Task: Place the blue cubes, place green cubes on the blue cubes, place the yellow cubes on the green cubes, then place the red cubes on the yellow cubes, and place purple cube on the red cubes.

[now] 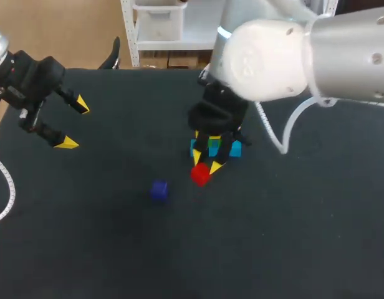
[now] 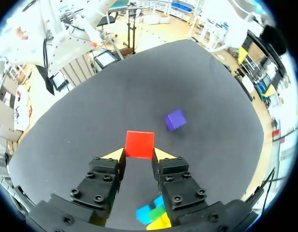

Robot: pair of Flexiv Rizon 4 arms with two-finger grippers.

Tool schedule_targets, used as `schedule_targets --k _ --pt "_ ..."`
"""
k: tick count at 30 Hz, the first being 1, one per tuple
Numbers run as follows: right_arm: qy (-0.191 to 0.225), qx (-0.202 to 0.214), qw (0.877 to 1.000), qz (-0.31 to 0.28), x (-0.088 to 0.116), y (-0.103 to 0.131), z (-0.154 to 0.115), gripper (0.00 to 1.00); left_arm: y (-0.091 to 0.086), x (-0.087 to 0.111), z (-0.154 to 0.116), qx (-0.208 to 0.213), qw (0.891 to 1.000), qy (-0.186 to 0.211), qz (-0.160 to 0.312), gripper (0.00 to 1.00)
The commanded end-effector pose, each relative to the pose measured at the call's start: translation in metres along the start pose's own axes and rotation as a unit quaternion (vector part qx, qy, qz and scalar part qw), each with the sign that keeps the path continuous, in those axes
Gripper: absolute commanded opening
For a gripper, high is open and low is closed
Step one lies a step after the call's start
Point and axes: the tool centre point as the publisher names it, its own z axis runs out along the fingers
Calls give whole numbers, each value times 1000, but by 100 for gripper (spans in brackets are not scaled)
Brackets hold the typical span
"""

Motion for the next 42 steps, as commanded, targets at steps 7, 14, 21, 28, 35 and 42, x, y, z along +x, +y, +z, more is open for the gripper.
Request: schedule_targets --k 7,14,21,28,35,42 --pt "8 37 992 121 30 31 -44 0 0 2 0 0 1000 -2 2 100" --pt "4 77 973 218 50 36 -63 0 0 2 0 0 1000 -2 2 100" --pt "17 97 958 270 64 34 -80 0 0 2 0 0 1000 -2 2 100" --pt "22 108 947 303 75 20 -85 0 0 2 0 0 1000 -2 2 100" --pt "8 140 937 320 85 0 -80 0 0 2 0 0 1000 -2 2 100" --pt "1 139 935 327 91 -12 -77 0 0 2 0 0 1000 -2 2 100"
